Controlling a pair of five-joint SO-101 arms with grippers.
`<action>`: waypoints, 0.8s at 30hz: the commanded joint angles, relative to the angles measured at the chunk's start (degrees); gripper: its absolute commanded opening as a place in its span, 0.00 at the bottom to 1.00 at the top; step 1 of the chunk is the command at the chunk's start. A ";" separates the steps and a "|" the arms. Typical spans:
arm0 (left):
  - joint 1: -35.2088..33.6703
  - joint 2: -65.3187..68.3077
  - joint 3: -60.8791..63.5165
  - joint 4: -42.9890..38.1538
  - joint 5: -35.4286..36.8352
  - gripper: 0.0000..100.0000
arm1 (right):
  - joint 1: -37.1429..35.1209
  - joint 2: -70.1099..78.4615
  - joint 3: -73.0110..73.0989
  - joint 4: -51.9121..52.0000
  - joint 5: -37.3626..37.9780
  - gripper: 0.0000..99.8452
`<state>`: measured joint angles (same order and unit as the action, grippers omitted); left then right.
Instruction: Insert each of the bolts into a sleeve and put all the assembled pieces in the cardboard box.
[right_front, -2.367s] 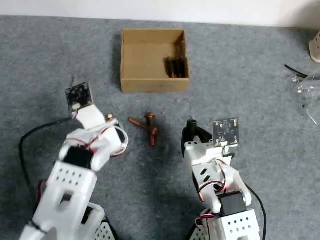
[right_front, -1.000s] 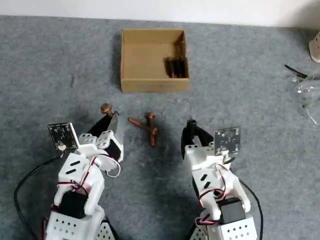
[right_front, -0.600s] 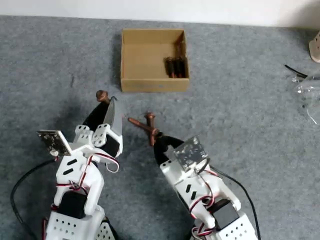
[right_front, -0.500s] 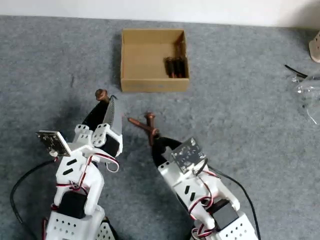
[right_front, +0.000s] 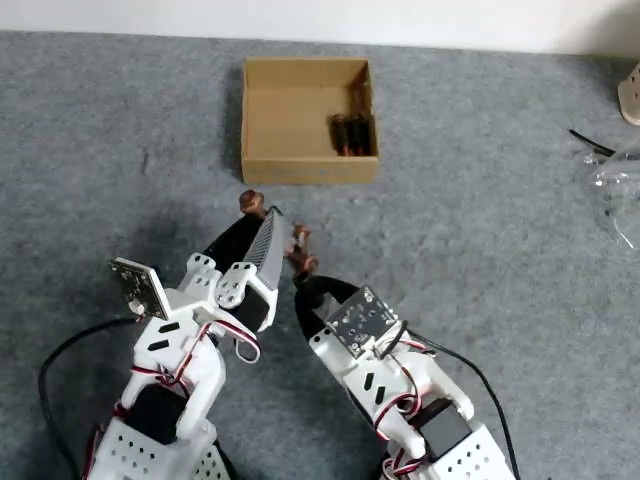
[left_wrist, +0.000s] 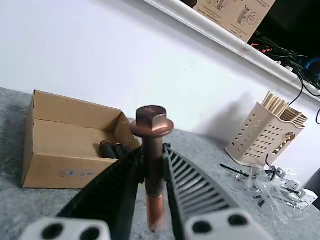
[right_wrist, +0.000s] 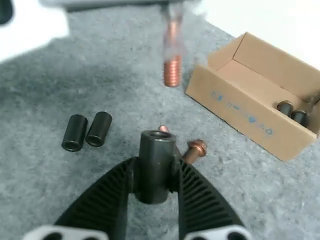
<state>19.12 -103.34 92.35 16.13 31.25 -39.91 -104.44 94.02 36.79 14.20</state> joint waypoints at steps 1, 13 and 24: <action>0.75 -0.57 1.01 -1.76 -0.18 0.01 | -0.84 -0.92 -0.66 -2.51 0.79 0.00; 4.09 -0.57 1.98 0.44 0.00 0.01 | -0.57 -0.92 -0.31 -2.51 0.79 0.00; 5.49 -0.57 1.45 5.71 0.00 0.01 | -0.48 -0.92 -0.22 -2.51 0.97 0.00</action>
<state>23.52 -103.34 94.99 20.62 31.08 -39.91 -104.44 94.20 36.70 14.29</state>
